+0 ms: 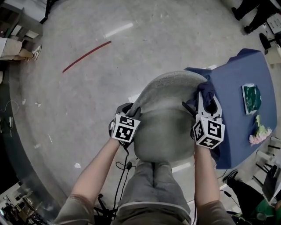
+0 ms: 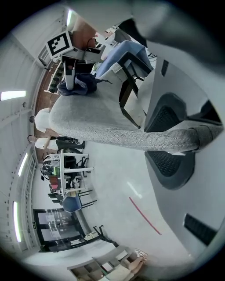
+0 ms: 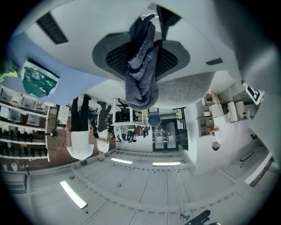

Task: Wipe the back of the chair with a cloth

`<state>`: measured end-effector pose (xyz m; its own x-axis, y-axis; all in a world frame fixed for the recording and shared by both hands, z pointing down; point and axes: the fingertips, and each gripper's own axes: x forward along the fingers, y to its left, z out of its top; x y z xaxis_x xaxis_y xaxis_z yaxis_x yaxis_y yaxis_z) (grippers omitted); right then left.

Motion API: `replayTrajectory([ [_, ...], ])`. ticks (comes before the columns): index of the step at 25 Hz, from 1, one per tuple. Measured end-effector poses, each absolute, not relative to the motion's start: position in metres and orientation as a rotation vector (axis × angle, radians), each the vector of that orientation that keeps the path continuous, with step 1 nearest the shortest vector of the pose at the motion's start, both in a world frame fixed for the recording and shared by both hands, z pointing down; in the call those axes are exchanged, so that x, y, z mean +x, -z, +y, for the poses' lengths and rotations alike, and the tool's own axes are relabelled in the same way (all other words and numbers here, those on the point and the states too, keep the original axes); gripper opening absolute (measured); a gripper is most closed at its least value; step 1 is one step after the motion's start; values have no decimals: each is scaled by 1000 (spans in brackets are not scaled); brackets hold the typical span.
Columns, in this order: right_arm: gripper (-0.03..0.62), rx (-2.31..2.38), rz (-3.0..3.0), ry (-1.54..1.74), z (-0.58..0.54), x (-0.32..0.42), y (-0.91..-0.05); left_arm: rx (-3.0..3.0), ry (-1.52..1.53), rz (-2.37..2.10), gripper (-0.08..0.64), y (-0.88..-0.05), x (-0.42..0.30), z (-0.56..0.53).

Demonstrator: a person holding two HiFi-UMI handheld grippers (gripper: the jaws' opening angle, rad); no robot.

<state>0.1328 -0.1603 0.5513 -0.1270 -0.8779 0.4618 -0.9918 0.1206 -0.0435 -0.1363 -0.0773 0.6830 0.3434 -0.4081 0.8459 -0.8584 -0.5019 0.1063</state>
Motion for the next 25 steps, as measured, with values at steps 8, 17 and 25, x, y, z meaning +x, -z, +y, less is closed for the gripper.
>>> replayTrajectory([
  [8,153,1562,-2133,-480,-156,38,-603,2080,-997,-1105,137,-683,-137,-77],
  [17,163,1000,-2332,-548,-129,-71,-622,2097,-922,-1094,133,-681,-138,-80],
  [25,153,866,-2396,-599,-116,-84,-623,2091,-929,-1098,132,-683,-138,-79],
])
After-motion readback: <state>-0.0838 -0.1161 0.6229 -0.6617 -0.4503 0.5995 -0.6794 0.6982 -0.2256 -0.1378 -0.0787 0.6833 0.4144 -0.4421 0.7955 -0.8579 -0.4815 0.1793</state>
